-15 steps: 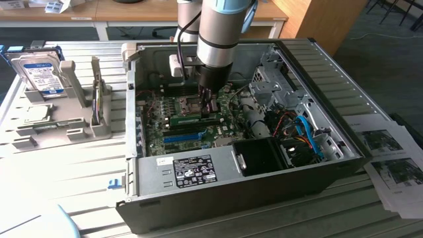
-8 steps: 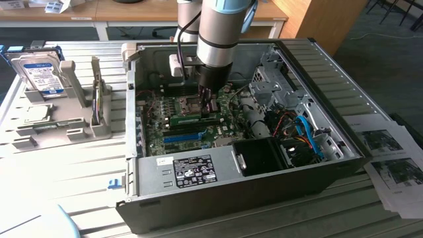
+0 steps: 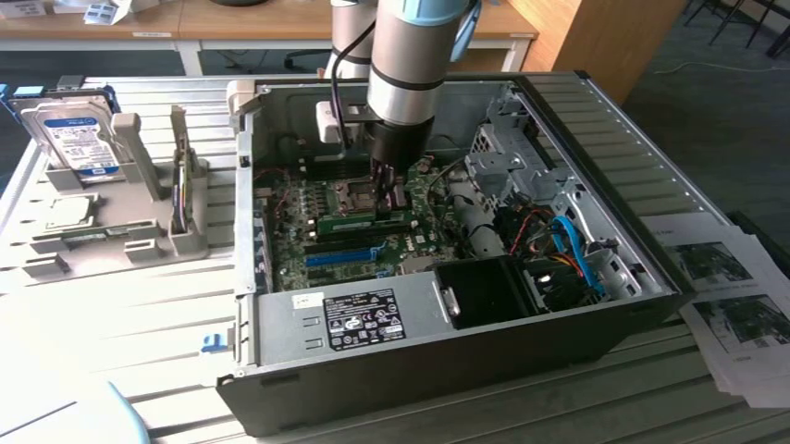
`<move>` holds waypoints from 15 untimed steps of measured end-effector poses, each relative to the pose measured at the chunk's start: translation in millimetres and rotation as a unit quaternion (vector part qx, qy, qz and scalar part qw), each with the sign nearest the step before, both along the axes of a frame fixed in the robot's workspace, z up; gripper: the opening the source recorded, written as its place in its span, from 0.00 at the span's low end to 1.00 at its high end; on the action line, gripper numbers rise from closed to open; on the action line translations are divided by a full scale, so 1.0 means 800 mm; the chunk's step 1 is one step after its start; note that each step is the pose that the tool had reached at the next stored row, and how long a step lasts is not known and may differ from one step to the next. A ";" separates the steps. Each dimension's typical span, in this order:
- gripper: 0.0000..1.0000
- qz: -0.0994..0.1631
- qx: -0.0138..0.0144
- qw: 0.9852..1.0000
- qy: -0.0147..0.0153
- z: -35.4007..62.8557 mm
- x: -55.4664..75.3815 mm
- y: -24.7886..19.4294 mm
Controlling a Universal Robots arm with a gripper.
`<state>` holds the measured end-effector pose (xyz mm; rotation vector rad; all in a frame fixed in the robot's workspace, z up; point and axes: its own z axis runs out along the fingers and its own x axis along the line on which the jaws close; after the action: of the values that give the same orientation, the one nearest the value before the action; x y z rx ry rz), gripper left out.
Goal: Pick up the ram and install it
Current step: 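Insert the ram into the slot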
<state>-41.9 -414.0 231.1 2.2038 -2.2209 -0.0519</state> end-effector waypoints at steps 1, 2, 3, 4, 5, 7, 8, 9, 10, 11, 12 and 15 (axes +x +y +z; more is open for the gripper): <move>0.11 0.000 0.000 1.000 0.000 0.000 0.000 0.0000; 0.11 0.000 0.000 1.000 0.000 0.000 0.000 0.0000; 0.11 0.000 0.000 1.000 0.000 0.000 0.000 0.0000; 0.11 0.000 0.000 1.000 0.000 0.000 0.000 0.0000; 0.11 0.000 0.001 1.000 0.000 0.000 0.000 -0.0001; 0.11 0.000 0.003 1.000 0.000 0.000 0.000 -0.0001; 0.11 0.000 0.005 1.000 0.000 0.000 0.000 -0.0001; 0.11 0.000 0.007 1.000 0.000 0.000 0.000 0.0000; 0.11 0.000 0.008 1.000 0.000 0.000 0.000 0.0000; 0.11 0.000 0.008 1.000 0.000 0.000 0.000 0.0000; 0.11 0.000 0.008 1.000 0.000 0.000 0.000 0.0000; 0.11 0.000 0.008 1.000 0.000 0.002 0.000 -0.0002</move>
<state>-42.0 -414.1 232.5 2.2115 -2.2281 -0.0687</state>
